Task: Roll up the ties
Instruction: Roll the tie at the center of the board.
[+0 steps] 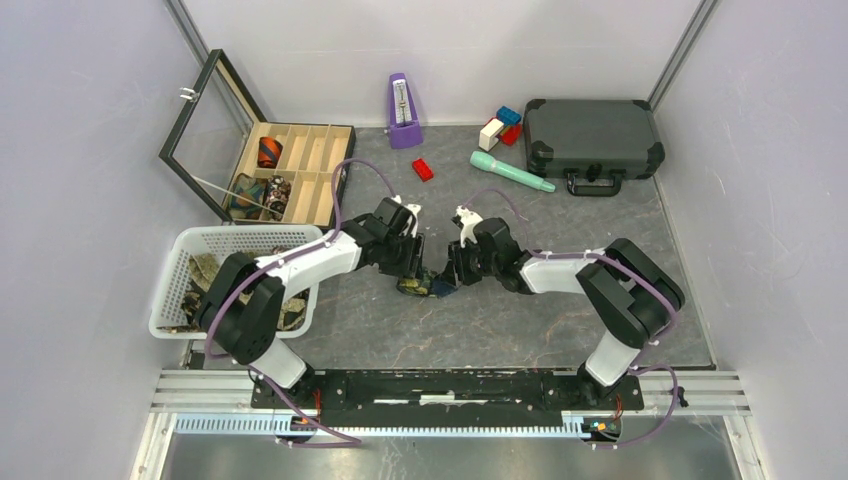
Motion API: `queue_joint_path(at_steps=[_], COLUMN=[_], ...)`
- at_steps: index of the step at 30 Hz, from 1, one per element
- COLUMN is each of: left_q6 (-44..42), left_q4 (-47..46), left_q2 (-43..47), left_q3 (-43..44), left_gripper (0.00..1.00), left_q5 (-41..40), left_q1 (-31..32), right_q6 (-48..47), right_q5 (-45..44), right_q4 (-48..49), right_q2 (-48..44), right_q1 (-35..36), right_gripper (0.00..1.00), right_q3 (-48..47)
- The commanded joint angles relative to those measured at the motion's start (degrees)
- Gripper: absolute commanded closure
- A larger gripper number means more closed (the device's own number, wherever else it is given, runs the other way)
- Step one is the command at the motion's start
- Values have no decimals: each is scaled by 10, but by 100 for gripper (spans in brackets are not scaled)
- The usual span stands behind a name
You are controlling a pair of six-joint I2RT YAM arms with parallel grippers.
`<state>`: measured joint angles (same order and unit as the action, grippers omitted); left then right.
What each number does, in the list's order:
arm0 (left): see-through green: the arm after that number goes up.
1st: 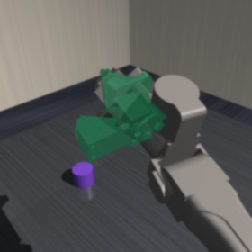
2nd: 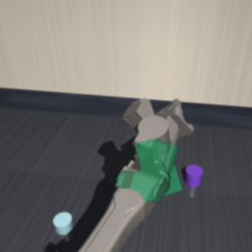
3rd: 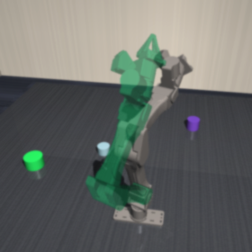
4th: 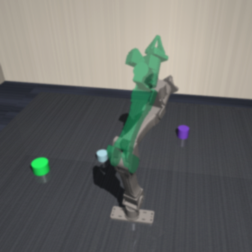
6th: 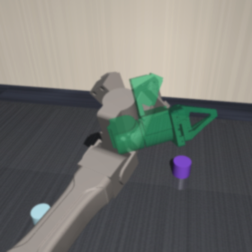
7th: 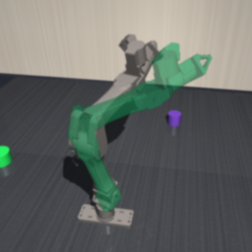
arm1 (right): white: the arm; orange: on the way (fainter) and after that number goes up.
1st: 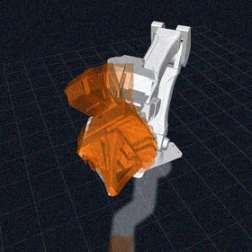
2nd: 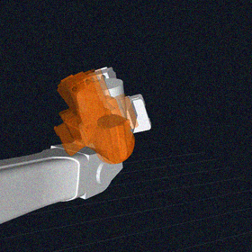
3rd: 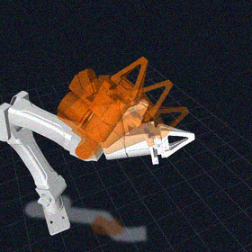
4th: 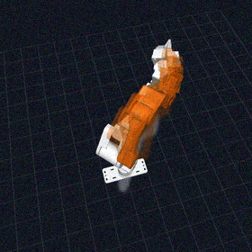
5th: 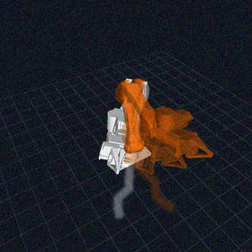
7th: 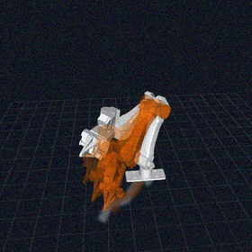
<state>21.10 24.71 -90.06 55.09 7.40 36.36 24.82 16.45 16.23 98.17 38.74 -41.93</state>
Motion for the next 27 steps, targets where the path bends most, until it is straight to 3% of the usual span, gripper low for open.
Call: queue_joint_path(at_steps=[1,8,14,22,27], left_q6=[-13,-13,-9,8,27], left_q4=[35,103,188,277,300], left_q2=[-11,-32,-74,-143,-184], left_q3=[-2,41,102,176,211], left_gripper=[49,49,49,49,49], left_q5=[-26,-169,-281,-377,-398], left_q1=[20,63,102,137,149], right_q6=[20,-12,-2,34,53], right_q5=[-16,-88,-105,-104,-30], right_q4=[-27,-94,-88,-33,74], right_q2=[-31,-85,-125,-160,-158], right_q1=[8,6,-3,-11,-12], right_gripper=[64,61,60,60,60], right_q3=[31,14,56,127,159])
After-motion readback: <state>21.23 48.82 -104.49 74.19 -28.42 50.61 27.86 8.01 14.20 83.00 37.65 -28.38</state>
